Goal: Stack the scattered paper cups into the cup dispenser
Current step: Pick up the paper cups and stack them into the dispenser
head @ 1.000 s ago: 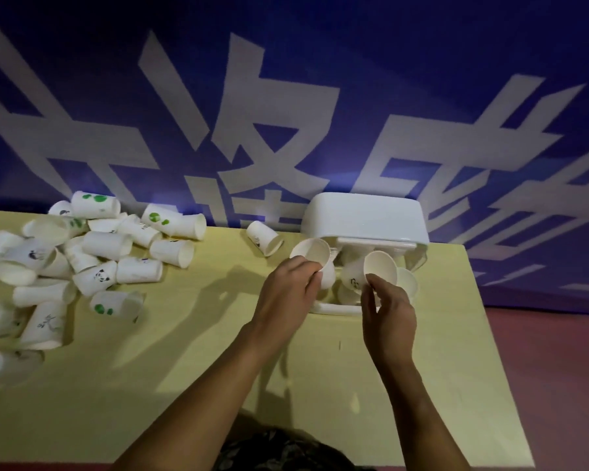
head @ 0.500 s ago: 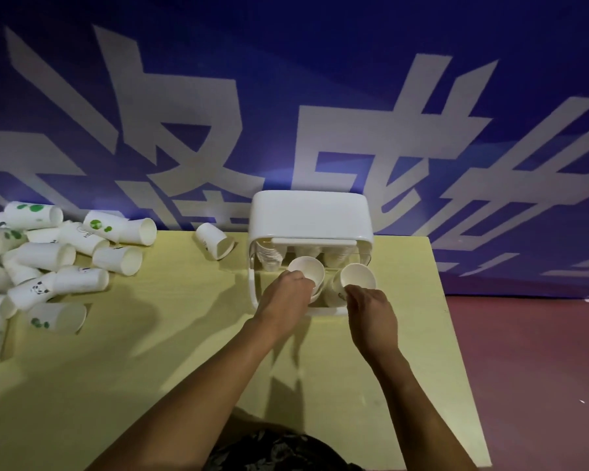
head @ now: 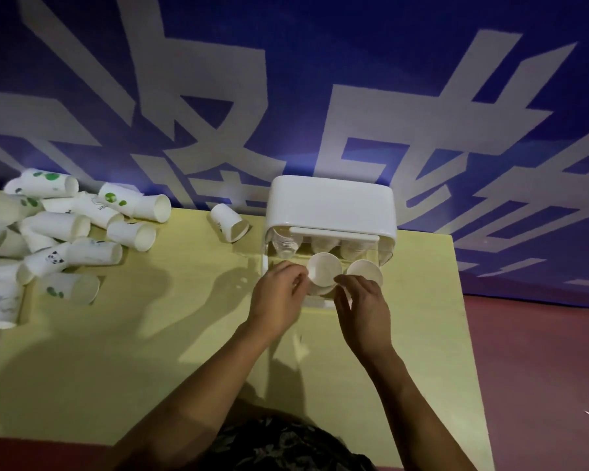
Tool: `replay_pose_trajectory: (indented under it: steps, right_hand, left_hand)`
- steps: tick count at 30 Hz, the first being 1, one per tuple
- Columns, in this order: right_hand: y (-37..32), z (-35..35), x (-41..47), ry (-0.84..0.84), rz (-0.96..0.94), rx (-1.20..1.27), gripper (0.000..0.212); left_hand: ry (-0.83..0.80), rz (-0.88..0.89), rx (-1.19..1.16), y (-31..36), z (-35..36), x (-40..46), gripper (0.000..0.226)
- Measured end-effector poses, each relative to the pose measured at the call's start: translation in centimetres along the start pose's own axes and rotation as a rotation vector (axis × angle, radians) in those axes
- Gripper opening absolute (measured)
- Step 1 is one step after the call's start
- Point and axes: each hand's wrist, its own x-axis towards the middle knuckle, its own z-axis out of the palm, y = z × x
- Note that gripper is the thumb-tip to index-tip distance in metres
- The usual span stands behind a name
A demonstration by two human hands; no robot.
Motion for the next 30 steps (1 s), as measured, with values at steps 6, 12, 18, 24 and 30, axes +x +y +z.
replay_pose_trajectory:
  steps: [6,12,18,24,30]
  right_hand:
    - [-7.3,4.9,0.6,-0.260,0.032,0.330,0.015]
    - [-12.5,11.6,2.3,-0.409,0.204,0.359,0.017]
    - [-16.5,17.1,4.8,-0.416,0.488,0.502,0.018]
    - [-19.4,20.6,8.6,-0.276,0.706,0.537,0.018]
    - [-20.5,22.7,12.3,-0.159,0.779,0.639,0.034]
  left_hand:
    - [0.199,-0.344,-0.109,-8.5,-6.5,-3.1,0.009]
    - [0.385,-0.646,-0.063,-17.9,-13.7,-5.1,0.013]
    - [0.419,-0.896,0.012,-26.0,-18.2,-5.0,0.038]
    - [0.295,-0.844,0.233,-30.7,-20.1,-4.2,0.058]
    - [0.143,-0.784,0.319,-33.0,-21.0,-2.5,0.040]
